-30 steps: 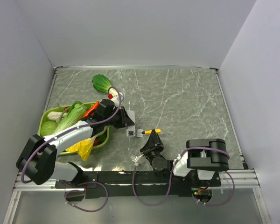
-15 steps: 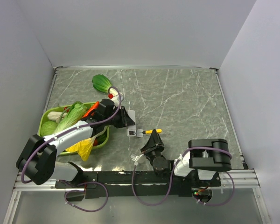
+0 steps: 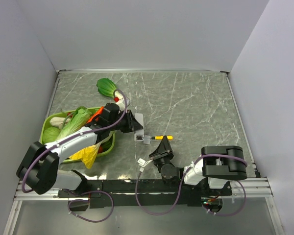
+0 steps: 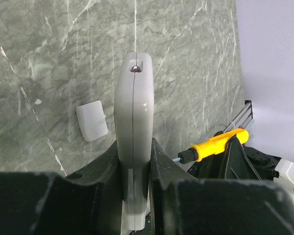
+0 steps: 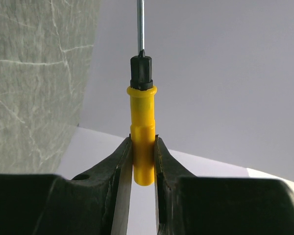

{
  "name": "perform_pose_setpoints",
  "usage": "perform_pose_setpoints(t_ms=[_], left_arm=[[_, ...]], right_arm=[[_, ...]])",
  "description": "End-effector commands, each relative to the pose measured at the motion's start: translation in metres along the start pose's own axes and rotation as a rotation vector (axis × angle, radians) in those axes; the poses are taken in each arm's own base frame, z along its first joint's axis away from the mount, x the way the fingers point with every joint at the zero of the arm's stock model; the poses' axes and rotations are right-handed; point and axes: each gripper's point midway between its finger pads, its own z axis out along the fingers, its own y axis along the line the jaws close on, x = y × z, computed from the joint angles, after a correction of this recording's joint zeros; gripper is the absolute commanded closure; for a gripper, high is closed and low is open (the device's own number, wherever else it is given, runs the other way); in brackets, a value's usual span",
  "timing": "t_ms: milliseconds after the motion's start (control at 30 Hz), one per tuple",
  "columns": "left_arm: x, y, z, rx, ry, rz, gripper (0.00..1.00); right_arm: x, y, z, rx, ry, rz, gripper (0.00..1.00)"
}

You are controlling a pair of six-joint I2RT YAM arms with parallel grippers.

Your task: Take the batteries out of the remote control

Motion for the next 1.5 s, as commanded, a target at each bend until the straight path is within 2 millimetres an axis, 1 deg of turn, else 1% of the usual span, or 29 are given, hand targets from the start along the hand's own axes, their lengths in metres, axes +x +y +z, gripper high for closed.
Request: perform_pose_setpoints(t_ms=[0, 67, 133, 167, 233, 267, 300, 400, 500, 567, 633, 733, 767, 800, 833, 967, 1033, 1067, 1133, 1167, 1200, 1233, 1267, 1300, 1333, 1400, 1433, 1467], left_arm=[[-0.019, -0.039, -0.008, 0.136, -0.065, 0.026, 0.99], [-0.019, -0.038, -0.008, 0.134, -0.067, 0.026, 0.99], [-0.018, -0.038, -0.007, 0.135, -0.064, 0.023, 0.99], [-0.017, -0.038, -0.006, 0.138, -0.063, 0.022, 0.99], [-0.016, -0.037, -0.006, 0.14, -0.06, 0.021, 0.99], [-0.016, -0.037, -0.007, 0.139, -0.061, 0.021, 0.99], [-0.016, -0.037, -0.007, 0.138, -0.062, 0.019, 0.99], [-0.017, -0.036, -0.006, 0.131, -0.064, 0.02, 0.99], [-0.016, -0.033, -0.004, 0.122, -0.061, 0.013, 0.99], [-0.014, -0.028, -0.002, 0.101, -0.055, 0.008, 0.99], [-0.013, -0.02, 0.0, 0.057, -0.048, 0.008, 0.99], [-0.013, -0.013, 0.001, 0.023, -0.047, 0.009, 0.99], [-0.012, -0.012, 0.002, 0.013, -0.039, 0.005, 0.99], [-0.012, -0.011, 0.002, 0.01, -0.04, 0.004, 0.99], [-0.012, -0.01, 0.002, 0.005, -0.039, 0.002, 0.99], [-0.009, -0.01, 0.004, 0.012, -0.022, -0.005, 0.99], [-0.011, -0.014, 0.004, 0.027, -0.029, 0.002, 0.99], [-0.009, -0.015, 0.002, 0.042, -0.027, 0.004, 0.99], [-0.014, -0.022, -0.002, 0.068, -0.052, 0.025, 0.99], [-0.017, -0.023, -0.003, 0.063, -0.063, 0.035, 0.99], [-0.017, -0.022, -0.006, 0.052, -0.062, 0.035, 0.99], [-0.019, -0.023, -0.008, 0.047, -0.066, 0.037, 0.99], [-0.021, -0.024, -0.009, 0.039, -0.072, 0.04, 0.99], [-0.02, -0.021, -0.01, 0.019, -0.061, 0.035, 0.99], [-0.021, -0.021, -0.012, 0.02, -0.063, 0.036, 0.99], [-0.026, -0.022, -0.015, 0.017, -0.076, 0.045, 0.99], [-0.026, -0.02, -0.019, 0.004, -0.076, 0.042, 0.99], [-0.029, -0.02, -0.021, 0.002, -0.086, 0.047, 0.99]], right_arm=[[-0.013, -0.038, -0.002, 0.101, -0.086, 0.333, 1.0], [-0.012, -0.042, -0.002, 0.104, -0.091, 0.357, 1.0], [-0.014, -0.041, -0.002, 0.087, -0.097, 0.385, 1.0], [-0.015, -0.038, -0.002, 0.066, -0.108, 0.364, 1.0], [-0.016, -0.035, -0.002, 0.046, -0.121, 0.417, 1.0], [-0.016, -0.03, -0.003, 0.018, -0.122, 0.385, 1.0], [-0.018, -0.027, -0.003, 0.006, -0.131, 0.416, 1.0], [-0.018, -0.024, -0.003, -0.022, -0.134, 0.425, 1.0], [-0.019, -0.026, -0.003, -0.016, -0.137, 0.439, 1.0], [-0.019, -0.029, -0.002, -0.007, -0.135, 0.455, 1.0], [-0.017, -0.036, -0.002, 0.016, -0.139, 0.48, 1.0], [-0.014, -0.044, -0.002, 0.024, -0.152, 0.519, 1.0], [-0.009, -0.051, -0.002, 0.035, -0.154, 0.553, 1.0], [-0.007, -0.052, -0.002, 0.033, -0.156, 0.582, 1.0], [-0.006, -0.051, -0.002, 0.016, -0.157, 0.566, 1.0], [0.009, -0.064, -0.002, 0.056, -0.156, 0.628, 1.0], [0.009, -0.061, -0.002, 0.048, -0.146, 0.588, 1.0], [0.006, -0.054, -0.001, 0.025, -0.142, 0.556, 1.0], [0.004, -0.056, 0.001, 0.02, -0.136, 0.575, 1.0], [0.002, -0.046, 0.0, -0.023, -0.139, 0.581, 1.0], [-0.008, -0.051, 0.001, -0.062, -0.18, 0.619, 1.0], [-0.01, -0.054, -0.002, -0.113, -0.209, 0.683, 1.0], [-0.012, -0.028, -0.009, -0.259, -0.201, 0.72, 1.0], [-0.019, -0.042, -0.007, -0.29, -0.251, 0.819, 1.0], [-0.013, -0.05, -0.009, -0.284, -0.258, 0.887, 1.0], [-0.017, -0.053, -0.016, -0.319, -0.309, 0.948, 1.0], [-0.015, -0.058, -0.018, -0.343, -0.337, 0.992, 1.0], [-0.019, -0.068, -0.021, -0.379, -0.367, 1.088, 1.0]])
